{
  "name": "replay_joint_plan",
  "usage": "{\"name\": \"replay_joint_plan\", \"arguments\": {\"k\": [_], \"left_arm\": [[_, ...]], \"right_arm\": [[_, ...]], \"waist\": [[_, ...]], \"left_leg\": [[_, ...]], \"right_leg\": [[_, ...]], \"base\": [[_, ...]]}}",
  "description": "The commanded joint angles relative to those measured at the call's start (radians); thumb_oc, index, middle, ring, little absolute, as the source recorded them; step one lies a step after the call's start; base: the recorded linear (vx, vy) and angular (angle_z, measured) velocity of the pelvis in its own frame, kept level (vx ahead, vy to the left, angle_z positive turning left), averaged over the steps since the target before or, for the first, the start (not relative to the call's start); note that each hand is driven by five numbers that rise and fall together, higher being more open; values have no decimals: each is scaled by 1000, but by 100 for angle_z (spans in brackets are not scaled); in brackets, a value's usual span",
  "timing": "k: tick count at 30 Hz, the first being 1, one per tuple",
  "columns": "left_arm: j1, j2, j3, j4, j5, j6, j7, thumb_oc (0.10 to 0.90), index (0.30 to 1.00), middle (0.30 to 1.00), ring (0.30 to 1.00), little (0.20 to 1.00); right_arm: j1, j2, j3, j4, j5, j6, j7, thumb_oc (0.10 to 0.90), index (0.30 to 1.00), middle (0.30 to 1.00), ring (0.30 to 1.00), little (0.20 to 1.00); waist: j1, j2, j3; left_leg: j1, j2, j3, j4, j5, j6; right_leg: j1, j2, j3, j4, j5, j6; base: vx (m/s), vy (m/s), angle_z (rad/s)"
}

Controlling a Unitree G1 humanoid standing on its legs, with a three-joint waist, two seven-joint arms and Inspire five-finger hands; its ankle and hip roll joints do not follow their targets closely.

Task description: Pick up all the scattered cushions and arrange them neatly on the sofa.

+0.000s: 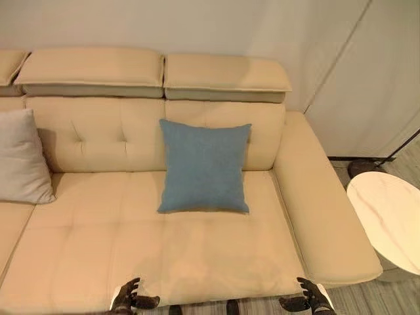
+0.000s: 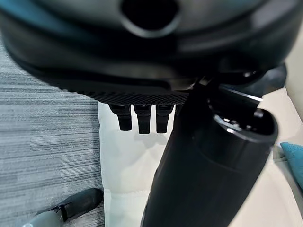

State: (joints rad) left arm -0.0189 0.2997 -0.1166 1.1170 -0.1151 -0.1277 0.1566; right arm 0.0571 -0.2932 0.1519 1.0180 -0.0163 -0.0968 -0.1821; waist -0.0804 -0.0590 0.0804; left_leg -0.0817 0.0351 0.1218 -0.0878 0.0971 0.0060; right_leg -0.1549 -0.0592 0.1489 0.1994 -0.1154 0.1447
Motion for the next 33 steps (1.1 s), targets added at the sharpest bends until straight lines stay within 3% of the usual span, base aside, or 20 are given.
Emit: {"name": "replay_joint_plan", "arguments": {"k": [1,2,4,8,10,11,12,15,17,18,21,25,30,32,33], "left_arm": [[-19,50,13,-11,20,-34,34,800,900,900,900,900],[-34,49,7,6,15,-35,32,800,900,900,900,900],[-40,44,-11,2,14,-33,31,800,900,900,900,900],[-42,30,-35,4,29,-29,22,800,900,900,900,900],[-30,18,-33,16,33,-21,18,800,900,900,900,900],[-29,18,-33,16,33,-21,18,800,900,900,900,900],[-16,13,-27,29,40,-20,14,800,900,900,900,900],[1,6,-20,33,49,-16,13,800,900,900,900,900],[4,4,-21,34,53,-16,10,800,900,900,900,900],[5,0,-25,37,58,-15,6,800,900,900,900,900],[7,-3,-35,27,68,-12,-1,800,900,900,900,900],[3,2,-34,18,68,-12,4,800,900,900,900,900],[-3,24,-16,18,57,-9,10,800,900,900,900,900],[-7,37,-16,28,64,-8,16,800,900,900,900,900],[0,44,-12,31,63,-8,16,800,900,900,900,900]], "right_arm": [[-62,-21,-1,-42,21,-33,-27,800,900,900,900,900],[-72,-18,7,-33,34,-37,-23,800,900,900,900,900],[-75,-19,14,-33,39,-37,-24,800,900,900,900,900],[-73,-30,19,-33,23,-38,-29,800,900,900,900,900],[-63,-34,15,-31,15,-32,-33,800,900,900,900,900],[-62,-34,16,-31,15,-32,-33,800,900,900,900,900],[-48,-34,8,-27,17,-36,-35,800,900,900,900,900],[-37,-34,-1,-22,24,-38,-28,800,900,900,900,900],[-38,-33,-2,-16,25,-37,-26,800,900,900,900,900],[-41,-30,-4,-2,27,-37,-23,800,900,900,900,900],[-42,-25,-2,-1,19,-32,-23,800,900,900,900,900],[-70,-11,19,4,6,-25,-26,800,900,900,900,900],[-98,7,54,-9,-7,-18,-24,800,900,900,900,900],[-111,13,68,-22,-17,-17,-21,800,900,900,900,900],[-106,10,70,-42,-17,-21,-18,800,900,900,900,900]], "waist": [[8,-10,-2],[18,-18,-10],[17,-15,-2],[17,2,30],[6,-1,45],[4,-1,46],[-12,-19,42],[-29,-32,31],[-35,-33,23],[-47,-30,14],[-58,-14,3],[-46,-23,7],[-18,-46,26],[-13,-50,42],[-16,-45,49]], "left_leg": [[1,-4,-65,16,-80,-24],[-30,-3,-91,16,-54,-40],[-78,11,-110,19,-14,-65],[-144,19,-135,28,38,-94],[-168,15,-72,99,4,-72],[-169,14,-74,104,1,-71],[-152,1,-24,205,-81,-51],[-106,-10,29,312,-184,-39],[-90,-11,41,326,-200,-39],[-43,-7,73,339,-228,-41],[37,-11,110,250,-253,-40],[51,-35,69,144,-230,-29],[28,-41,46,117,-208,-14],[16,-42,29,119,-199,-6],[17,-53,-9,109,-189,0]], "right_leg": [[56,59,40,8,40,-18],[101,61,35,-73,5,-44],[105,79,29,-119,3,-63],[114,87,-31,-174,11,-78],[90,70,-79,-178,38,-80],[91,69,-81,-178,37,-80],[86,38,-119,-193,56,-80],[74,9,-180,-208,76,-85],[67,3,-204,-211,81,-85],[62,-7,-252,-220,90,-81],[61,-9,-308,-229,102,-65],[34,-6,-300,-217,136,-40],[-19,-13,-286,-158,137,-24],[-41,-9,-251,-113,132,-11],[-39,31,-159,-77,107,-3]], "base": [[-155,-235,86],[-172,-234,52],[-254,-273,94],[-246,-111,96],[-354,-51,58],[-225,-35,129],[-199,-37,127],[-165,-25,96],[-80,22,85],[-67,75,99],[-23,119,77],[-45,163,37],[-105,73,3],[-114,75,13],[-38,70,52]]}}
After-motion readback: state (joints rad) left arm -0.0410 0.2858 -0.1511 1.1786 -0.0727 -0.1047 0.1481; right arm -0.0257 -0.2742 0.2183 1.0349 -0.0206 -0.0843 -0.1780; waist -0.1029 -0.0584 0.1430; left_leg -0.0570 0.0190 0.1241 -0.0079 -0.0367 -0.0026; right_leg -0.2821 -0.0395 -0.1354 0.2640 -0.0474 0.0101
